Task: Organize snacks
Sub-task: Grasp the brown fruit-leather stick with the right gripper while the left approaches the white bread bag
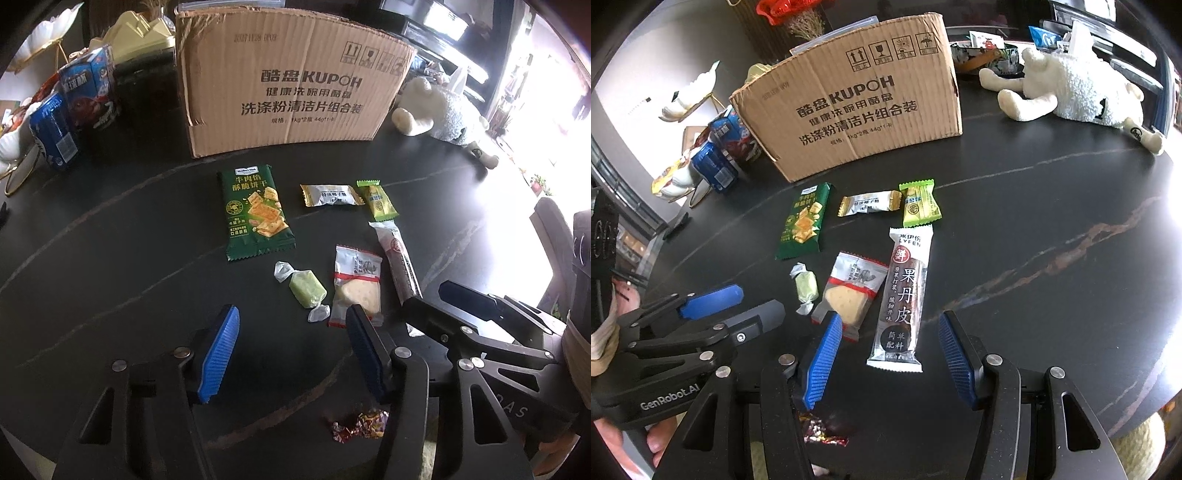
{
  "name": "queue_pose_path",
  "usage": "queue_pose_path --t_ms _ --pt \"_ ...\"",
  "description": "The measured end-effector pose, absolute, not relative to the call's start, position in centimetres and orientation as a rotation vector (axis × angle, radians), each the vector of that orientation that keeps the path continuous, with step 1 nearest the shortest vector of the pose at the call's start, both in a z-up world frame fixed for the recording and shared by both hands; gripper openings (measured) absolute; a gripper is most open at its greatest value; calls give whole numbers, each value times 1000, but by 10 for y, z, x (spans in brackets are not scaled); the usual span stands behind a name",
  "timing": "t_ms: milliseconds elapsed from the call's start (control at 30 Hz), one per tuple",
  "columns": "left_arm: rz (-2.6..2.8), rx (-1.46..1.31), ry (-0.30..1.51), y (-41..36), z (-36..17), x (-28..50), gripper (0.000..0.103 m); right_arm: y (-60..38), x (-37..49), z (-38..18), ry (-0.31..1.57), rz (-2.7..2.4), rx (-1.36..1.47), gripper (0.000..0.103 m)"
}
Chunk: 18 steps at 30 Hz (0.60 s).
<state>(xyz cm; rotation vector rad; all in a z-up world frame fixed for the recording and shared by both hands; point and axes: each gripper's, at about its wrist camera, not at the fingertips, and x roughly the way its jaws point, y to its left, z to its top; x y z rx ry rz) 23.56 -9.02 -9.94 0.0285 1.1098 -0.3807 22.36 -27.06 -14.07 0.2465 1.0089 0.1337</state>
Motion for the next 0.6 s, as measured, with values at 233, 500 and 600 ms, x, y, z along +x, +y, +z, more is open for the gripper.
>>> queue_pose_path --t_ms 233,500,600 --pt "-386 21 1121 -95 -105 242 51 -271 228 -147 1016 141 248 51" --pt "-385 21 1142 -101 -114 250 45 -274 234 -151 1018 148 261 44" --pt "-382 23 1148 -104 -116 253 43 -274 237 -152 1017 151 263 43"
